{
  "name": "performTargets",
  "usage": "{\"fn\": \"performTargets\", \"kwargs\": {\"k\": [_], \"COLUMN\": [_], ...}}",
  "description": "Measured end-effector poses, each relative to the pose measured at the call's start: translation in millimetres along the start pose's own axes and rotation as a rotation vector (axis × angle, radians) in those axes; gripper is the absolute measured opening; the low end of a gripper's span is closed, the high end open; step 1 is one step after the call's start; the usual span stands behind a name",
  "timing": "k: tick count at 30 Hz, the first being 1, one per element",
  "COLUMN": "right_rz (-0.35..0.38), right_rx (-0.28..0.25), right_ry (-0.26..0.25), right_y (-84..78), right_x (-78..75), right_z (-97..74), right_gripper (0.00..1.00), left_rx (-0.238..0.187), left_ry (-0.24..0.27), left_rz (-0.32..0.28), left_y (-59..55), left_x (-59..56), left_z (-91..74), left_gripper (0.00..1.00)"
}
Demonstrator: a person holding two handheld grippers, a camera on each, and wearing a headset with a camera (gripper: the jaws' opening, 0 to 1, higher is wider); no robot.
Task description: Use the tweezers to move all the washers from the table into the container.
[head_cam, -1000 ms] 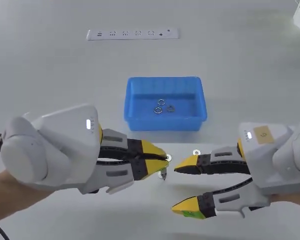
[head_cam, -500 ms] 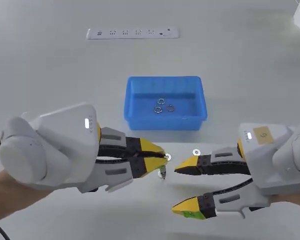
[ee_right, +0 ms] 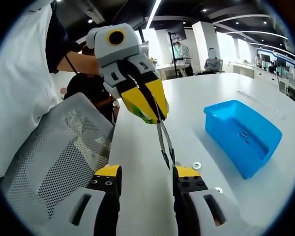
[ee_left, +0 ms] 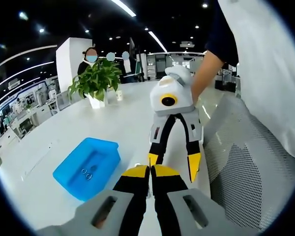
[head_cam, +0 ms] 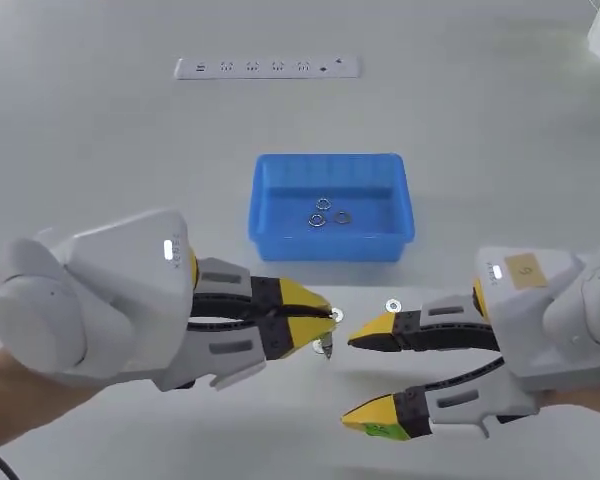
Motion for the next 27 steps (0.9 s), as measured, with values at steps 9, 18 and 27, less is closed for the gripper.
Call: {"fn": "performTargets", "kwargs": {"k": [9,18,27], "right_rz": [0.004,0.003,0.007], "right_rx": [0.003,0.006,0.006], "right_ry": [0.0,-0.001,-0.003], "right_y": [-1.9,-1.9,-2.4], "right_x": [1.4,2.1,2.0], "right_z": [-0.8,-1.1,-1.3], "right_gripper": [0.42,0.42,0.42], "left_rx": [0.007,0.013,0.018], "left_ry": [0.006,0.008,0.001], "left_rz": [0.002,0.0,-0.002], "left_y": [-1.3,-6.3,-9.1], "left_x": [2.1,4.0,4.7], "left_z": [-0.4,-0.9,0.7], "left_gripper": [0.06,0.06,0.06]}}
Point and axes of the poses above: the centre of the closed fingertips' face, and the gripper's own axes: z roughly forward along the fingers, x roughly to its left, y roughly out of its top, the point moved 6 cm from there along -z, roughly backward along the fingers, and after that the axes turned 13 degrees about y, right-handed, at the moved point
